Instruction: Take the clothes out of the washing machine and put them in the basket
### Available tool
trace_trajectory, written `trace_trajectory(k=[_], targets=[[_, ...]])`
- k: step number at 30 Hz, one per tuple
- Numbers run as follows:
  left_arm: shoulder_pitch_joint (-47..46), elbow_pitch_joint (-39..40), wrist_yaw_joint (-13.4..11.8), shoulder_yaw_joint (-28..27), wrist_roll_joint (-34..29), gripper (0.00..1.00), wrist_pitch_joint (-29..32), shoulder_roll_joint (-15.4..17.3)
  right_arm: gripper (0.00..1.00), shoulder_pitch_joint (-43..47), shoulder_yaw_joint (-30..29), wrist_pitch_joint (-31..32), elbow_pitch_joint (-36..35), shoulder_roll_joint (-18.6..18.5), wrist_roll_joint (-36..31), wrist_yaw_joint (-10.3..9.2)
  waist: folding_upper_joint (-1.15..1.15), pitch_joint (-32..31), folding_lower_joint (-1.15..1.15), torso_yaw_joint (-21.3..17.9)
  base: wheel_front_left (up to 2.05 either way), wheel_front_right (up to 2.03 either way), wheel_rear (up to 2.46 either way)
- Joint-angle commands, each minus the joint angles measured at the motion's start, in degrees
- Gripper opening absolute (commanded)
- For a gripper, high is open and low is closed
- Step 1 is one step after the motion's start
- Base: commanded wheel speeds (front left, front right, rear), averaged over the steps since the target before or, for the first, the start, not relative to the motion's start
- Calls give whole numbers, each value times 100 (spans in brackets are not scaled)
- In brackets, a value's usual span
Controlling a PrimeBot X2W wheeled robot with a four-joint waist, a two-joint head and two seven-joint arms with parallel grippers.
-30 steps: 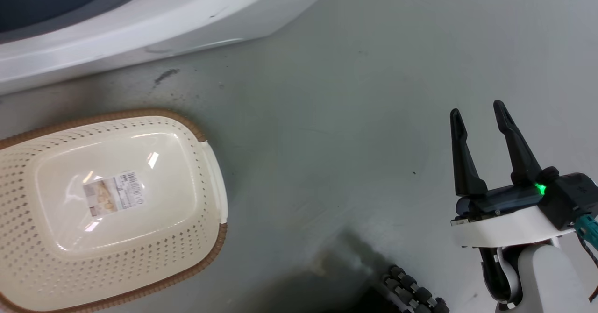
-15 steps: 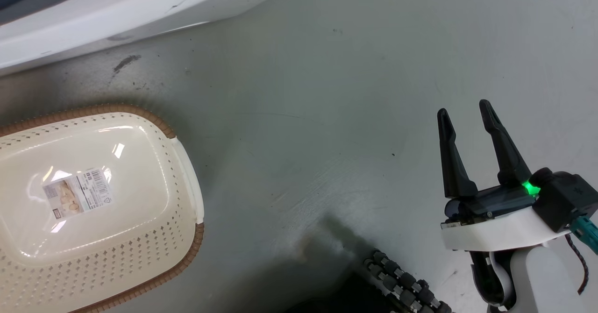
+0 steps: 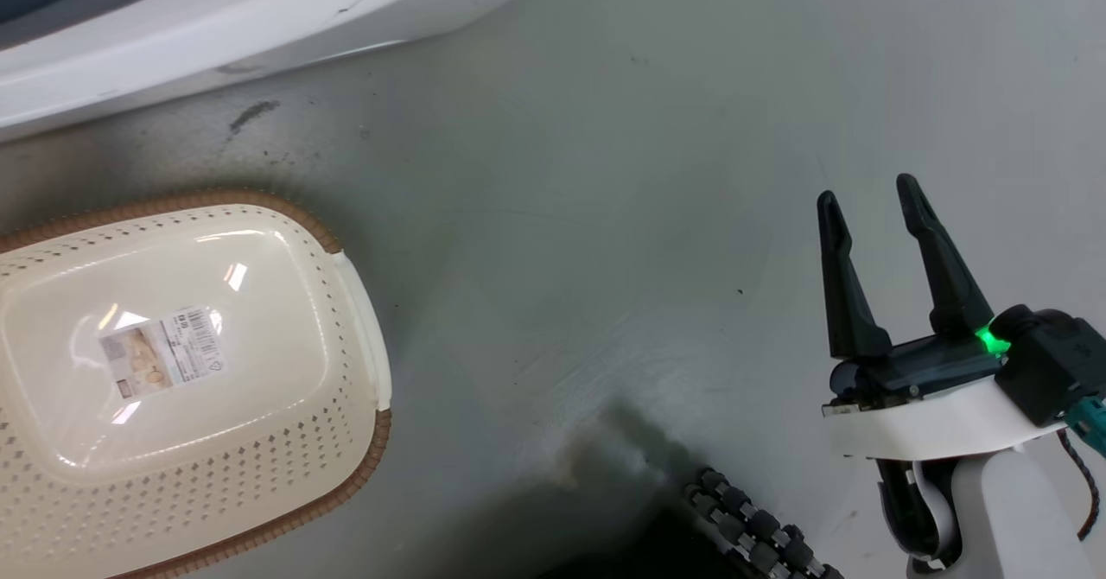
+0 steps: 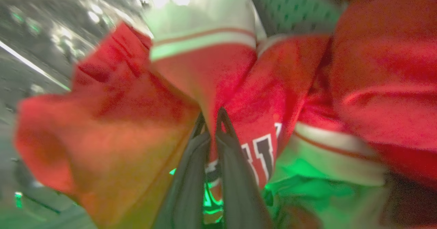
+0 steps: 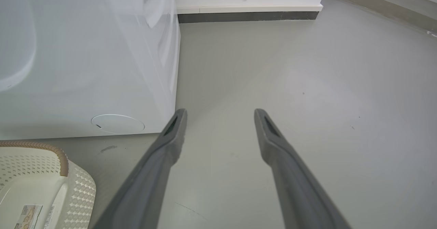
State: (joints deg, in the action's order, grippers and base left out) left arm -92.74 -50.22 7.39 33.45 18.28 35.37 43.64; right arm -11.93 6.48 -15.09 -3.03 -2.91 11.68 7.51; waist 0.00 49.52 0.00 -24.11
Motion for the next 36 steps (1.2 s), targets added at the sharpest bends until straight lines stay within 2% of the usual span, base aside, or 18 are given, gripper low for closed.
trace_trajectory(k=[1, 6, 10, 16, 21, 26, 31, 36], targets=[[43, -8, -27, -4, 21, 0, -206, -67, 100, -131, -36, -12, 6, 4, -36, -4, 0, -75, 0, 61, 0, 0, 0], [259, -169, -201, -164, 175, 0, -1395, -336, 100, -165, -190, -12, 39, 4, -169, -4, 0, -374, 0, 249, 0, 0, 0], [575, -373, -238, -210, 268, 0, -2407, -552, 100, -150, -355, -12, 61, 2, -270, -4, 0, -736, 0, 432, 0, 0, 0], [1388, -745, -332, -302, 514, 0, -3830, -1076, 100, 38, -541, -12, 162, 2, -553, -5, 0, -1450, 0, 775, 0, 0, 0], [2185, -975, -404, -369, 729, 0, -4765, -1490, 100, 209, -642, -12, 253, 1, -757, -4, 0, -2094, 0, 1031, 0, 0, 0], [2951, -621, -589, -582, 836, 0, -5056, -1809, 100, 378, -714, -12, 339, 0, -968, -4, 0, -2707, 0, 1297, 0, 0, 0], [3996, 686, -841, -956, 577, 0, -5060, -1885, 100, 538, -738, -12, 387, 1, -1118, -4, 0, -3237, 0, 1539, 0, 0, 0], [4946, 1835, -949, -1331, 300, 0, -5063, -2024, 100, 692, -767, -12, 436, 1, -1194, -4, 0, -3673, 0, 1749, 0, 0, 0]])
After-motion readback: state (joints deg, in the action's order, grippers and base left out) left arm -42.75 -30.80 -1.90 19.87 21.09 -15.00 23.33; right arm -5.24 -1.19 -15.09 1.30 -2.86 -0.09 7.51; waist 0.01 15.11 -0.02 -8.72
